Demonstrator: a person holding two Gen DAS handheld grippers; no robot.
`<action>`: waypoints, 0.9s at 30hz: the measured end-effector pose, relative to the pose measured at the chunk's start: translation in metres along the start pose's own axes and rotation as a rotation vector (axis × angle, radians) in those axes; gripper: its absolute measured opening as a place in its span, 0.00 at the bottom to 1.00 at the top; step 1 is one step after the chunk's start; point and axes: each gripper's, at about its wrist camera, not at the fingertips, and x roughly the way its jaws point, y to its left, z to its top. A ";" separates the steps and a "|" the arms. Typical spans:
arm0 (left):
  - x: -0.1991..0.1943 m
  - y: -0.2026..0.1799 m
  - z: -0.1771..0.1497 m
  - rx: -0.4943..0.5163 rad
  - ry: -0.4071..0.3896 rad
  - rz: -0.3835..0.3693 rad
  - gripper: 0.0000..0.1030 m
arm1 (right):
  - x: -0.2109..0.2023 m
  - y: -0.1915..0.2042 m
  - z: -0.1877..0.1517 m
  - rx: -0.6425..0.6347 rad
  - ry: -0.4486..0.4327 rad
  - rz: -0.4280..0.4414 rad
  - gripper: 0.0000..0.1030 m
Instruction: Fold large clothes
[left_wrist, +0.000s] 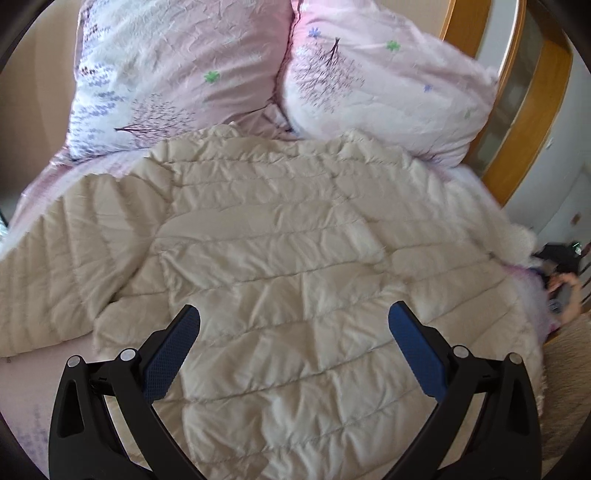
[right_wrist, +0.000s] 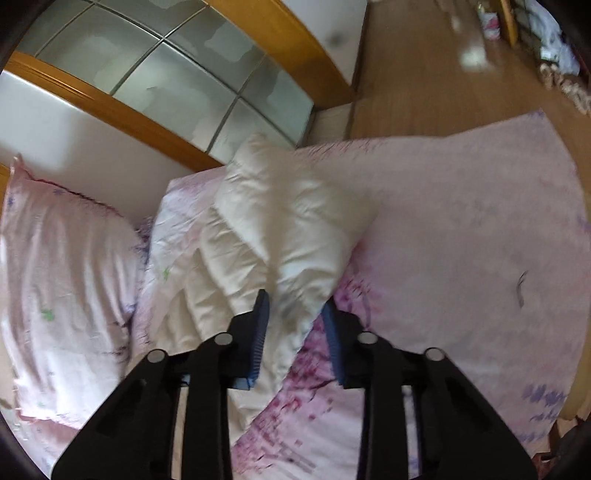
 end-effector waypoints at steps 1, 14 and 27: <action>-0.001 0.003 0.001 -0.016 -0.019 -0.031 0.99 | 0.000 0.002 0.001 -0.015 -0.010 -0.017 0.14; -0.001 0.022 0.022 -0.198 -0.077 -0.265 0.99 | -0.075 0.135 -0.077 -0.561 -0.213 0.223 0.04; 0.055 0.007 0.050 -0.414 0.051 -0.554 0.97 | -0.075 0.207 -0.287 -1.068 0.246 0.541 0.04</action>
